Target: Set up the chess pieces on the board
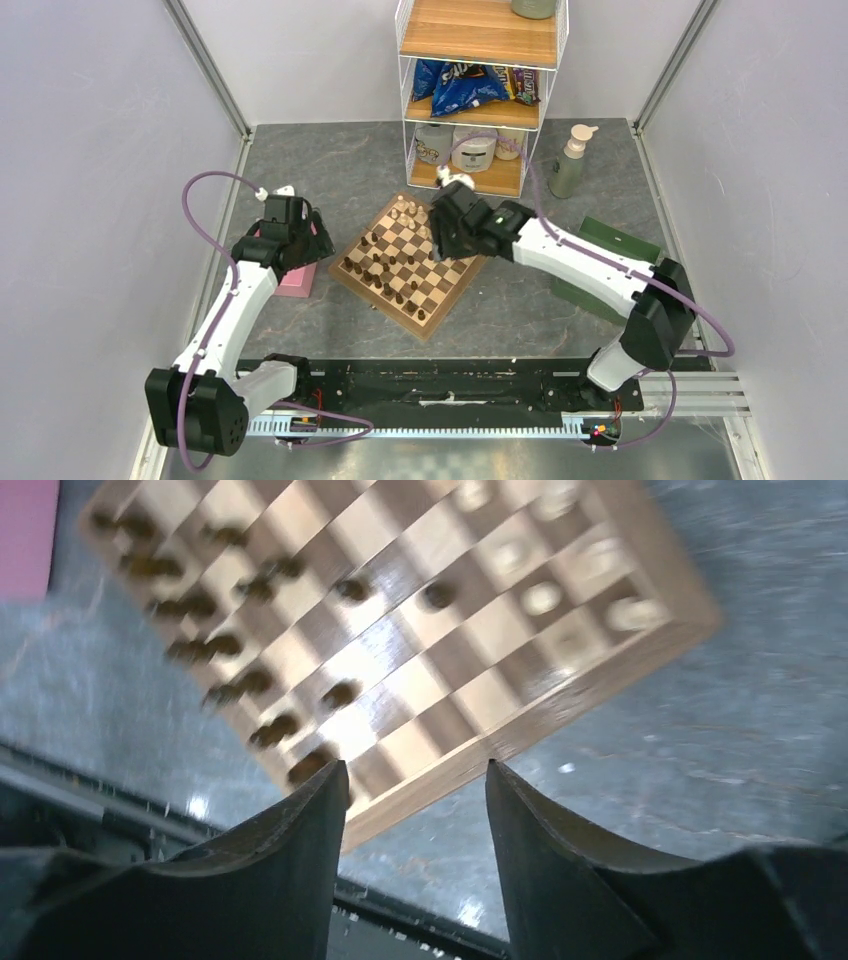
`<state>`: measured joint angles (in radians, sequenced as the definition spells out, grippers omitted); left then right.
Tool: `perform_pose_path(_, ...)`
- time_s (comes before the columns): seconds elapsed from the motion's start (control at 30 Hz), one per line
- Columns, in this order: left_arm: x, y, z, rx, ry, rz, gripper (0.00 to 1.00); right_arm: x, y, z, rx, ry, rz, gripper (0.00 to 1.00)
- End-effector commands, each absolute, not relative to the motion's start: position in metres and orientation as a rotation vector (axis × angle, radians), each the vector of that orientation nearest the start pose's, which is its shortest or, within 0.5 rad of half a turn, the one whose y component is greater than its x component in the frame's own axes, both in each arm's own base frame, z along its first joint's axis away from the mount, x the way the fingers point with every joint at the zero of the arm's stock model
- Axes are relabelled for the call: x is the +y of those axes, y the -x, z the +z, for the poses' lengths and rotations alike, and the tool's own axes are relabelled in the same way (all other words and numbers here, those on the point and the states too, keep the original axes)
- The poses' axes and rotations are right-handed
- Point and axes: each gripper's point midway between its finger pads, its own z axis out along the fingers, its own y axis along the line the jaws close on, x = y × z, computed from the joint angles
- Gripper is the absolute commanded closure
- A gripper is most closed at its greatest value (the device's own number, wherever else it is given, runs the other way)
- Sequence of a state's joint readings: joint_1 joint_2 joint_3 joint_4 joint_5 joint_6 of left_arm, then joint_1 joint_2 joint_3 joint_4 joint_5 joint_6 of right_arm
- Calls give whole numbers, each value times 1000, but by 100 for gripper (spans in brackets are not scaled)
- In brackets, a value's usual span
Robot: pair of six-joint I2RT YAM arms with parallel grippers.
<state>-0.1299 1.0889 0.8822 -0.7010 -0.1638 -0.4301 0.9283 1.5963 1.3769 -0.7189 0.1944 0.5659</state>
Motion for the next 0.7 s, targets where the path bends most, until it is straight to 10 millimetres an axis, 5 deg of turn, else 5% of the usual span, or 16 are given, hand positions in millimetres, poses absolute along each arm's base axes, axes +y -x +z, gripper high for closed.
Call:
perform_pose_path(0.0,-34,-267,140,2377,517,-153,24,265,-289,168,2469,205,296,44)
perform_pose_path(0.17,-38,-256,137,2368,551,-200,43,241,-313,161,2476,134,294,60)
perform_pose_path(0.33,-47,-244,132,2388,563,-270,88,228,-342,156,2495,65,326,81)
perform_pose_path(0.4,-49,-237,125,2414,580,-279,98,224,-352,151,2502,50,320,85)
perform_pose_path(0.67,-71,-217,97,2476,671,-415,98,212,-386,121,2544,-2,290,100)
